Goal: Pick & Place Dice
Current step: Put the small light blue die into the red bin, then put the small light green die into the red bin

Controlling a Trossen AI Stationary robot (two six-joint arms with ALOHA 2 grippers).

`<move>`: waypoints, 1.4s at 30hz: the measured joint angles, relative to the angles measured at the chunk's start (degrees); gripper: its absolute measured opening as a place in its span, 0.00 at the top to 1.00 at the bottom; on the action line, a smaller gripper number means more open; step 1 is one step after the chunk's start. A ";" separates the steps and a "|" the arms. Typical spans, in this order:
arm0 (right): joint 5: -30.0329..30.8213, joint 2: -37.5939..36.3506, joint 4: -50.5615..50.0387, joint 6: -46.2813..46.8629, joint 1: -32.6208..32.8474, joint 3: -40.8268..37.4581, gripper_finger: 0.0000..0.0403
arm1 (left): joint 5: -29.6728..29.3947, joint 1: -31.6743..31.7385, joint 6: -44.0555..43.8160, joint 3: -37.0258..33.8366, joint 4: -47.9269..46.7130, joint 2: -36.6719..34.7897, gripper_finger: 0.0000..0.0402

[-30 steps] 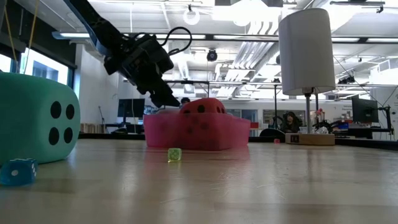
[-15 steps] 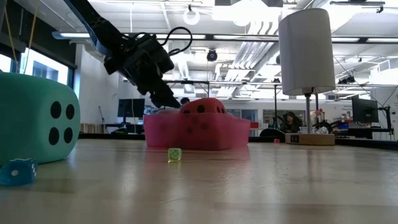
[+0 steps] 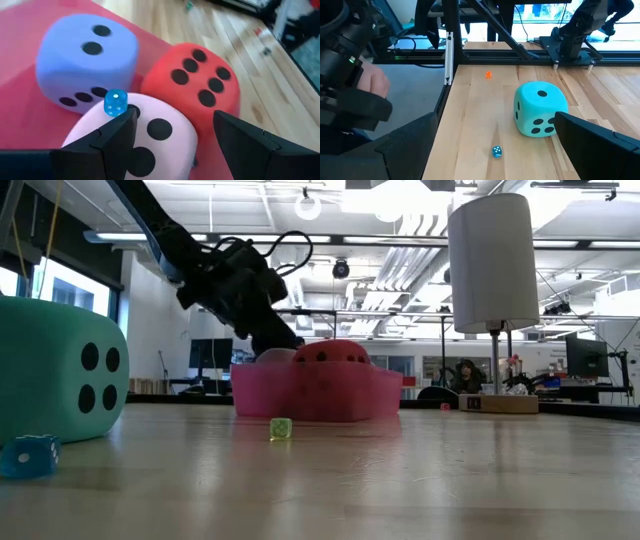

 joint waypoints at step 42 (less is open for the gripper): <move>10.79 -2.88 -34.28 38.91 -0.22 0.00 0.02 | -52.37 -19.48 -2.75 -0.11 -27.43 -44.81 0.36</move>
